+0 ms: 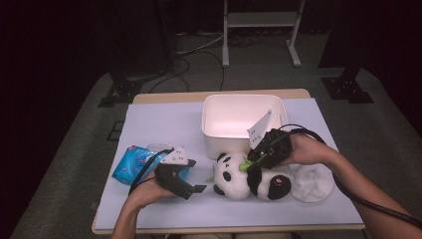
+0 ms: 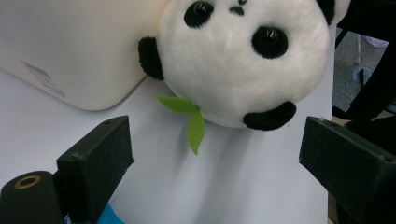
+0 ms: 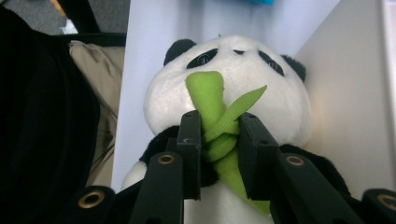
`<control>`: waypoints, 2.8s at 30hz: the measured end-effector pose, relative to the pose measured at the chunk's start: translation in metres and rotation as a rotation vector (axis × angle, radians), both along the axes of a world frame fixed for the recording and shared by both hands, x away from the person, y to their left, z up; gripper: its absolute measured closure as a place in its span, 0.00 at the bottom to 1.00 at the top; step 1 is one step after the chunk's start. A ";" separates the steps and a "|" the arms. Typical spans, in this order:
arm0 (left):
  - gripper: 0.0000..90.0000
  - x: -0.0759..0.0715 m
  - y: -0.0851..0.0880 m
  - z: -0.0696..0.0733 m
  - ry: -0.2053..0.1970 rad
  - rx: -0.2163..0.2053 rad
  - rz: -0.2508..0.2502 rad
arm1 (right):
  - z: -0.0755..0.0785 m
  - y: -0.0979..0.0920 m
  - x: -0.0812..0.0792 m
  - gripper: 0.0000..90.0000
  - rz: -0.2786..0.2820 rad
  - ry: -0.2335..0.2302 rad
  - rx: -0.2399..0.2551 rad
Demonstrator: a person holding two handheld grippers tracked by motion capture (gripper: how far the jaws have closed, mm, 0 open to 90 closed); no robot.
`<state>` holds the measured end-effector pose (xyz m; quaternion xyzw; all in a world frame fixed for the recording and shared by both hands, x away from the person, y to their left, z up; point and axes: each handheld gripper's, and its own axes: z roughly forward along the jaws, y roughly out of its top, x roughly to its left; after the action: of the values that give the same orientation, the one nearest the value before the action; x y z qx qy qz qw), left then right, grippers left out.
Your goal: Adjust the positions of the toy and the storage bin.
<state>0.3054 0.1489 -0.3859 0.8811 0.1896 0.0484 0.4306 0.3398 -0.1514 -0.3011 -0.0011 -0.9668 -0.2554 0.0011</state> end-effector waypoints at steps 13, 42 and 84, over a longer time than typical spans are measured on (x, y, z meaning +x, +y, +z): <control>0.10 0.001 0.002 0.000 0.002 -0.002 0.011 | 0.017 -0.001 -0.003 0.79 0.001 -0.026 0.021; 0.10 0.004 0.011 0.001 0.004 -0.024 0.035 | 0.090 -0.003 -0.010 0.79 0.001 -0.123 0.055; 0.10 0.006 0.019 0.005 0.001 -0.052 0.049 | 0.141 -0.004 0.034 0.80 -0.065 -0.187 0.062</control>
<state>0.3118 0.1679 -0.3810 0.8647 0.2128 0.0535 0.4518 0.3735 -0.1558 -0.1600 -0.0084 -0.9538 -0.2841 -0.0972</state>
